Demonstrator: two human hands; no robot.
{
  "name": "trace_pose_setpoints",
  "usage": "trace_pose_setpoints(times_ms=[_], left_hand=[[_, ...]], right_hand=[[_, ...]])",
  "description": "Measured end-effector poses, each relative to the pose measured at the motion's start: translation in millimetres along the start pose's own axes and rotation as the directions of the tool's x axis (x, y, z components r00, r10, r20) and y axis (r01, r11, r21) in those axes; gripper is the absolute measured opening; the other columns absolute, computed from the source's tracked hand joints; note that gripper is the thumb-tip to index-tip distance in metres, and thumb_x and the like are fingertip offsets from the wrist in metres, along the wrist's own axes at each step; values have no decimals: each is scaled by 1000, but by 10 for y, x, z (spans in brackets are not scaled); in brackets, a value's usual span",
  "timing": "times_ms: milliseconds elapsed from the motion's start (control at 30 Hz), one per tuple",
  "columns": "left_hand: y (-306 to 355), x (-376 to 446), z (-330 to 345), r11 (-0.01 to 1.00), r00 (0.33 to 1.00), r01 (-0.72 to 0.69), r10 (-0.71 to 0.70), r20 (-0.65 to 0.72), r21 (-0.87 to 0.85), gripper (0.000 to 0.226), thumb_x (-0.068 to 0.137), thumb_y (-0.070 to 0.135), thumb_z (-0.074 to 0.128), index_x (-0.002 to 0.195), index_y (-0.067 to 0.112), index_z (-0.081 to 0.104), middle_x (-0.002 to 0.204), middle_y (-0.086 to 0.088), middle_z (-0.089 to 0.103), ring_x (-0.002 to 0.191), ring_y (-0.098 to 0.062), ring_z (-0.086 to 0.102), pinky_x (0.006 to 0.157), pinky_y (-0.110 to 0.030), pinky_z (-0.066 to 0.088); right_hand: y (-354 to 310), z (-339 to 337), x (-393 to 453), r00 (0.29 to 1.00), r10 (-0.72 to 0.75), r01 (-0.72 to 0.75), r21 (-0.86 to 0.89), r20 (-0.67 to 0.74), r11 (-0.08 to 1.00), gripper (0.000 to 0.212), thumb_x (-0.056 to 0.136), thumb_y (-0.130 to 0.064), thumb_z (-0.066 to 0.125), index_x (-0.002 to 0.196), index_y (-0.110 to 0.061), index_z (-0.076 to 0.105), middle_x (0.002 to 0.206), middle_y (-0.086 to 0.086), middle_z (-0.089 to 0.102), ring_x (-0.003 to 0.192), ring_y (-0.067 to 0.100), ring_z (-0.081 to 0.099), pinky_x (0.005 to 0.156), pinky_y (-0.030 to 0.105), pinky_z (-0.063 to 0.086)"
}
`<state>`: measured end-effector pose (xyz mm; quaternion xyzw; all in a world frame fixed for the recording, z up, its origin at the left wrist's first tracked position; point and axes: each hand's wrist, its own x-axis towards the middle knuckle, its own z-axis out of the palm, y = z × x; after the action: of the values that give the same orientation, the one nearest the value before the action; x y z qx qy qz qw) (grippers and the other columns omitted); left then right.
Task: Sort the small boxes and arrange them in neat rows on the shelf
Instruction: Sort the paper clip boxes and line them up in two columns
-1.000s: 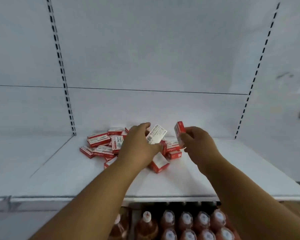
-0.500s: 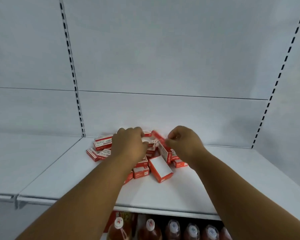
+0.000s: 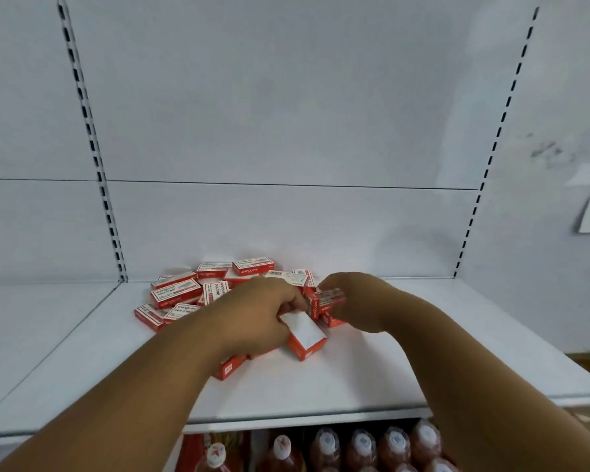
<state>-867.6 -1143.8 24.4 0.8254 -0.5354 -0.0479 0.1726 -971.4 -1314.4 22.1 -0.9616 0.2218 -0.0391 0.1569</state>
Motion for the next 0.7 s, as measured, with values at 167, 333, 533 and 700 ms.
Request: trace_pose_setpoints(times_ms=[167,333,533,700], left_hand=[[26,39,56,988,994,-101,96,47,117,45,76,33,75,118,37,60,120,14,57,109,-11,53,92,-28,46],[-1,55,92,989,993,-120,120,1,87,48,73,42,77,118,37,60,113,14,61,102,-10,56,89,-32,50],[-61,18,22,989,994,-113,112,13,91,51,75,31,76,123,35,59,119,15,56,110,-9,55,93,-30,50],[-163,-82,-140,920,994,26,17,-108,391,35,82,38,69,115,25,62,112,4,59,100,-15,55,81,-30,49]], right_hand=[[5,26,14,999,19,-21,-60,-32,998,48,83,-32,68,129,-27,57,121,-2,60,111,22,55,93,35,49],[57,25,13,979,78,-61,92,-188,994,26,76,-35,75,97,-24,63,89,-6,60,77,11,58,56,22,40],[17,62,-104,926,273,-83,563,-262,822,24,89,-31,67,105,-20,54,91,-3,64,78,10,65,56,26,49],[-60,96,-166,943,247,-60,614,-224,787,23,87,-33,71,103,-24,57,95,-4,67,85,12,68,65,30,55]])
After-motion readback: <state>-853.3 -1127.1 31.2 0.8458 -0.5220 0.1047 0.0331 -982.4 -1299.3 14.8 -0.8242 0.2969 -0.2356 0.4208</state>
